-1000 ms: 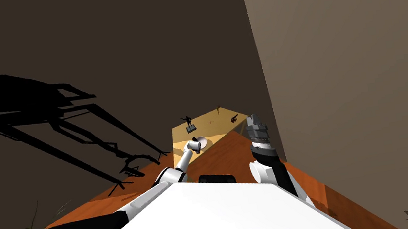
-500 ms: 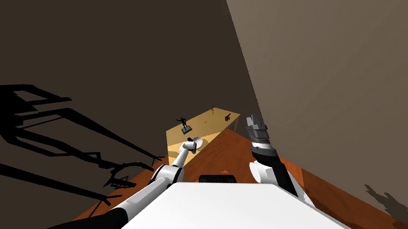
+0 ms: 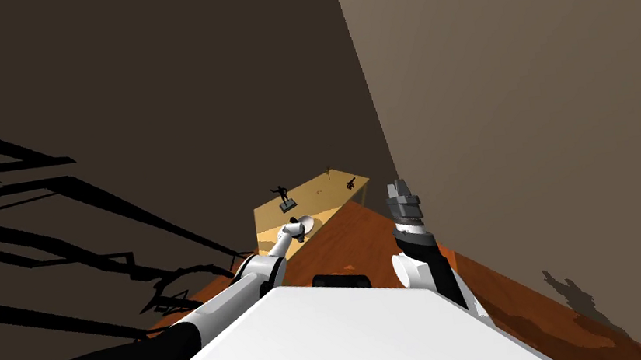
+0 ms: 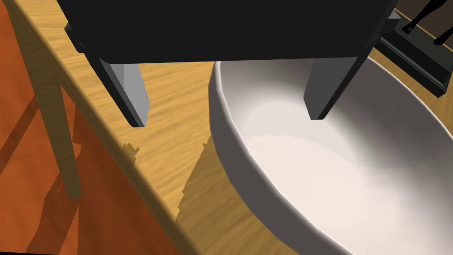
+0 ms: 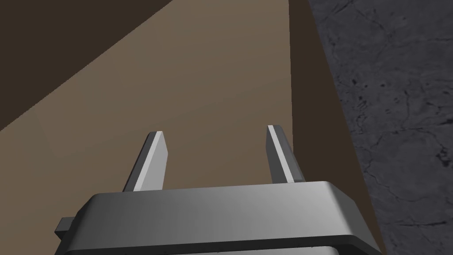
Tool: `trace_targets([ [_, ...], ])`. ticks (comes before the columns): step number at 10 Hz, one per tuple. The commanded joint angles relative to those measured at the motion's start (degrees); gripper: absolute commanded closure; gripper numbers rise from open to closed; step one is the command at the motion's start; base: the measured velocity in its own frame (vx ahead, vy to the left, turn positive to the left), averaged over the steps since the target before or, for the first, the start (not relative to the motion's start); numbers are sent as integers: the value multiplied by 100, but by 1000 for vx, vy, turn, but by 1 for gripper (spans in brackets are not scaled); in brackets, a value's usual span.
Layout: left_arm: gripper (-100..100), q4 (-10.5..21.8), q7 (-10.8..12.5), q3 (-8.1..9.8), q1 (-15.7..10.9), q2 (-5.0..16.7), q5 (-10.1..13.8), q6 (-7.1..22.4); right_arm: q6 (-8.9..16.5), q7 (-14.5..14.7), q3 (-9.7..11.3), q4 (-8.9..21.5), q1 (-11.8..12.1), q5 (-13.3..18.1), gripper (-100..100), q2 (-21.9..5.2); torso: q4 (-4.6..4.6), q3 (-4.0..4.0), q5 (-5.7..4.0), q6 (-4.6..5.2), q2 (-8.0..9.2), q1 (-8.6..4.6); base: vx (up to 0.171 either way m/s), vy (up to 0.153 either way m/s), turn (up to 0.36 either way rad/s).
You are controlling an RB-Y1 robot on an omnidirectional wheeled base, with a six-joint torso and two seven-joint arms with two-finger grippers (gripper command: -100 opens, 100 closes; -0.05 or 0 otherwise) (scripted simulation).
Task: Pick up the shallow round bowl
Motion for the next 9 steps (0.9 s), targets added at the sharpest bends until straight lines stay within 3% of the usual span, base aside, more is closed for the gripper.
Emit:
trace_targets([
  [1, -100, 239, -87, 176, -67, 184, 134, -101, 0, 0, 0, 0, 0, 0, 0, 0, 0, 0, 0, 0, 0, 0, -52, -24, -238],
  [2, -100, 533, -159, 329, -168, 332, 247, -260, 0, 0, 0, 0, -1, 0, 0, 0, 1, 2, 0, 2, 4, 1, -67, -43, -352],
  [3, -100, 533, -159, 329, -168, 332, 247, -260, 0, 0, 1, 0, -1, 0, 0, 0, 2, 5, -1, 4, 10, -6, -47, -39, -104],
  [4, -100, 765, -230, 481, -269, 480, 361, -418, 0, 0, 0, 0, 0, 0, 0, 0, 2, 3, -1, -2, 5, -4, -45, -41, -199],
  [6, -100, 707, -209, 455, -223, 452, 336, -367, 0, 0, 0, 0, 0, 0, 0, 0, 1, 1, 0, -1, 1, 1, -23, -15, -59],
  [7, 100, 727, -212, 459, -229, 454, 338, -383, 0, 0, -1, 0, 1, 0, 0, 0, -1, -3, 2, -2, -6, 8, 0, 0, 0],
  [9, 100, 731, -209, 460, -222, 452, 340, -374, 0, 0, -1, 0, 1, 0, 0, -1, 1, -7, 1, 2, -15, 12, -3, -1, 4],
])
